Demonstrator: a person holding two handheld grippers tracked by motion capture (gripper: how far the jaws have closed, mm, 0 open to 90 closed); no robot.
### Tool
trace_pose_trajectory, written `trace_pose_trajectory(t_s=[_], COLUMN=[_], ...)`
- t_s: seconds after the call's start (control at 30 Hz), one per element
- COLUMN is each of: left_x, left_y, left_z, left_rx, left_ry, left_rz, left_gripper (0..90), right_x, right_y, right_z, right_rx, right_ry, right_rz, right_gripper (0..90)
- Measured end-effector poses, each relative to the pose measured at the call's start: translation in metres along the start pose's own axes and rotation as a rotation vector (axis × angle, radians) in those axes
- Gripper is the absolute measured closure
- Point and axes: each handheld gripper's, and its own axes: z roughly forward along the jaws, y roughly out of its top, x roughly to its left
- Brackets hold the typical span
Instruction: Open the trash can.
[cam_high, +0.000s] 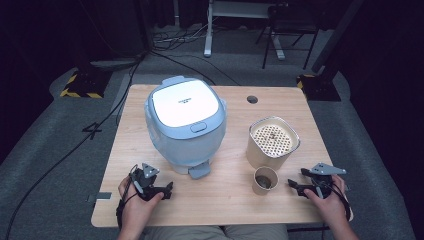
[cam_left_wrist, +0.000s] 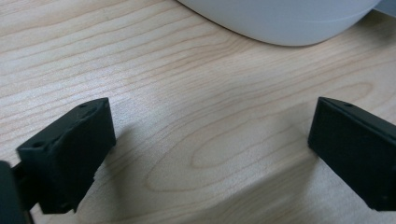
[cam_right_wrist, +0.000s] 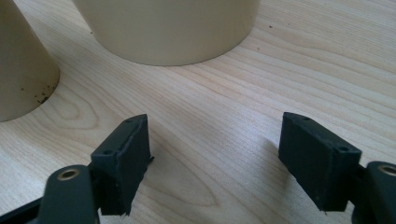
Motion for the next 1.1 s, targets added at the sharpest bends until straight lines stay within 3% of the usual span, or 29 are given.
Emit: trace_pose_trajectory(t_s=[0.07, 0.17, 0.2, 0.27, 0.33, 0.43, 0.47, 0.6, 0.9, 1.1], left_x=[0.002, 0.003, 0.004, 0.003, 0.001, -0.002, -0.002, -0.004, -0.001, 0.002], left_y=[0.000, 0.002, 0.001, 0.001, 0.000, 0.005, 0.005, 0.013, 0.023, 0.030], left_z=[-0.003, -0.010, -0.014, -0.016, -0.020, -0.031, -0.031, -0.044, -0.063, -0.076], left_rx=[0.008, 0.035, 0.062, 0.068, 0.071, 0.059, 0.059, 0.006, -0.143, -0.254], left_ry=[-0.013, -0.023, -0.034, -0.044, -0.088, -0.107, -0.107, -0.162, -0.303, -0.356], left_rz=[0.010, 0.024, 0.039, 0.038, 0.074, 0.132, 0.132, 0.168, 0.167, 0.196], left_gripper=[6.4, 23.2, 25.1, 27.4, 30.3, 31.0, 31.1, 31.7, 33.0, 36.3], right_x=[0.000, -0.001, -0.001, -0.002, -0.002, -0.002, -0.002, -0.002, -0.002, -0.002], right_y=[0.000, 0.000, 0.000, 0.000, 0.000, 0.001, 0.001, 0.001, 0.000, 0.000], right_z=[0.000, 0.000, 0.000, 0.000, 0.000, 0.001, 0.001, 0.000, 0.000, 0.000], right_rx=[0.000, -0.001, 0.001, 0.000, 0.000, 0.002, 0.002, 0.003, 0.001, 0.000], right_ry=[0.001, 0.010, 0.012, 0.011, 0.011, 0.012, 0.010, 0.011, 0.010, 0.010], right_rz=[0.000, 0.002, 0.001, 0.002, 0.002, 0.004, 0.004, 0.002, 0.001, 0.000], right_gripper=[24.9, 24.9, 24.9, 24.9, 24.9, 24.9, 24.9, 24.9, 24.9, 25.0])
